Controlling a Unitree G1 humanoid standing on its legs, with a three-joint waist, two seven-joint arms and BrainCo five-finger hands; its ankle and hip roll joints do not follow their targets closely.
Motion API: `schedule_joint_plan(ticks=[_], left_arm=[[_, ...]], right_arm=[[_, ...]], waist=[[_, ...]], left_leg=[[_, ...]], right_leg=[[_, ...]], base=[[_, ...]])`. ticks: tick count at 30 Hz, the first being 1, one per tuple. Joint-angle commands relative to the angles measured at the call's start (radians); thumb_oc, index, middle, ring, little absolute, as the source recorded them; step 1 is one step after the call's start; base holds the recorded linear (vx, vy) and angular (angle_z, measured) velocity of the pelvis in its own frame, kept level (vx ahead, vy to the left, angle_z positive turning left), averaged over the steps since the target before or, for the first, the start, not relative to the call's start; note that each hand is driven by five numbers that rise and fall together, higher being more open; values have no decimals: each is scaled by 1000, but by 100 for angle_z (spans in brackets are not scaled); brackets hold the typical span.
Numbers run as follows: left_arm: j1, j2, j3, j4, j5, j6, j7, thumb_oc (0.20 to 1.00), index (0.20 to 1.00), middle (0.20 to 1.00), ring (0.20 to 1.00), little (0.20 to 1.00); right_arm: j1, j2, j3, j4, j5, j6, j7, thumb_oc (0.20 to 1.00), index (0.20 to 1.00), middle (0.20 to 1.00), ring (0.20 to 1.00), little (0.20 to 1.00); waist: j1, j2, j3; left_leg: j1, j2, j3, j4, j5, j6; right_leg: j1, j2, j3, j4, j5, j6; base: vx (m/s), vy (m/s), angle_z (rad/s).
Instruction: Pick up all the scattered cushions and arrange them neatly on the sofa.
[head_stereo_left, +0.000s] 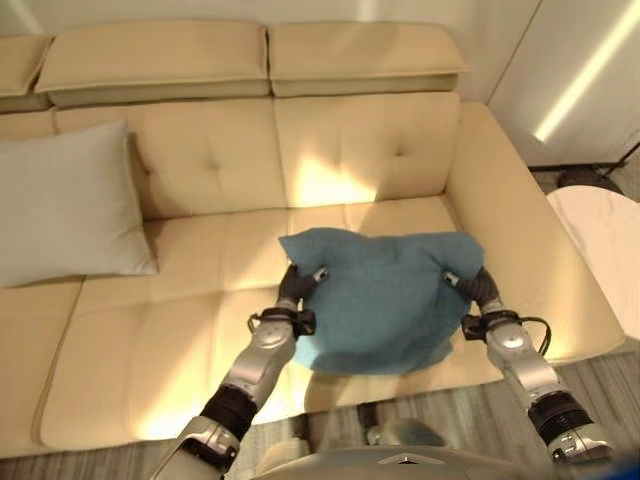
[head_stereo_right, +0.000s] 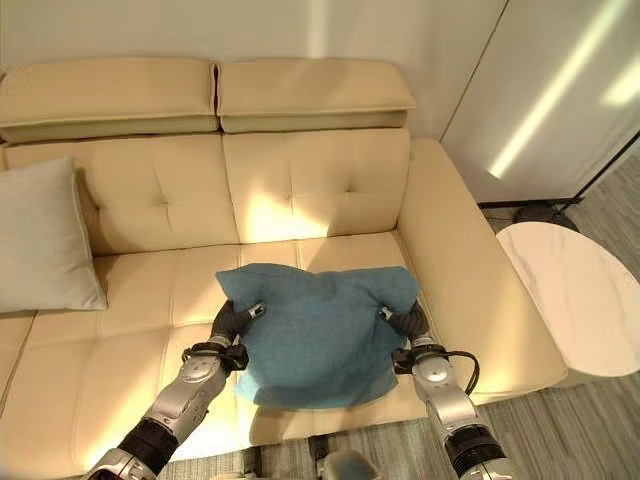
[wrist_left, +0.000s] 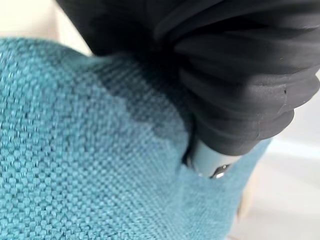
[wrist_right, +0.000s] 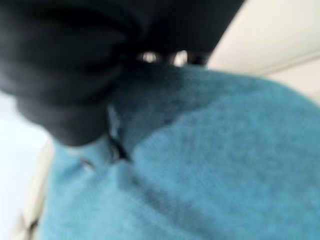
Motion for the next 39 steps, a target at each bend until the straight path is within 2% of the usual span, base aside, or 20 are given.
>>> schedule_joint_plan(ticks=[1, 7, 11, 14, 19, 24, 34, 39], left_arm=[[-79, 16, 26, -82, 3, -90, -2, 200, 200, 200, 200, 200], [-140, 16, 35, -115, 23, -93, 34, 200, 200, 200, 200, 200], [-247, 16, 24, -117, 35, -102, 72, 200, 200, 200, 200, 200], [-357, 17, 4, -84, 32, -115, 110, 200, 200, 200, 200, 200], [-624, 74, -27, 36, -5, -144, 186, 200, 200, 200, 200, 200], [-821, 132, -48, 157, -29, -164, 218, 200, 200, 200, 200, 200], [-991, 195, -86, 305, -82, -168, 197, 200, 200, 200, 200, 200], [-993, 172, -81, 343, -94, -161, 195, 200, 200, 200, 200, 200]], right_arm=[[-88, 26, -42, -37, 18, -92, -6, 200, 200, 200, 200, 200], [-130, 15, -60, -73, 16, -102, -27, 200, 200, 200, 200, 200], [-227, -1, -34, -78, 0, -102, -55, 200, 200, 200, 200, 200], [-339, -18, 9, -52, -9, -97, -84, 200, 200, 200, 200, 200], [-627, -63, 88, 53, 20, -85, -152, 200, 200, 200, 200, 200], [-828, -94, 154, 146, 42, -88, -178, 200, 200, 200, 200, 200], [-1004, -130, 218, 264, 75, -84, -188, 200, 200, 200, 200, 200], [-1034, -129, 232, 309, 79, -79, -188, 200, 200, 200, 200, 200]], waist=[[43, -17, -76], [41, 0, -97], [40, 14, -91], [41, 22, -76], [50, 28, -37], [58, 17, -48], [57, 22, -71], [60, 32, -47]], left_leg=[[7, 2, 41, 116, -94, -59], [49, 0, 64, 54, -87, -63], [45, 5, 60, 8, -59, -73], [13, 16, 50, 4, -42, -86], [-105, 38, 26, 4, -1, -103], [-206, 43, 5, 4, 24, -113], [-325, 35, -9, 4, 46, -126], [-348, 27, -12, 4, 52, -131]], right_leg=[[-53, -134, 15, 79, 7, 175], [-32, -145, 9, 26, 15, 187], [-44, -142, -12, 13, 17, 189], [-73, -138, -31, 6, 21, 188], [-185, -123, -51, 6, 47, 190], [-281, -115, -58, 6, 78, 189], [-398, -118, -57, 6, 107, 192], [-421, -123, -57, 6, 110, 194]], base=[[65, 63, -8], [63, 29, -1], [-20, -18, 5], [-117, -45, 12], [-133, -56, 19], [-40, -27, 2], [27, 10, 2], [16, 12, 3]])
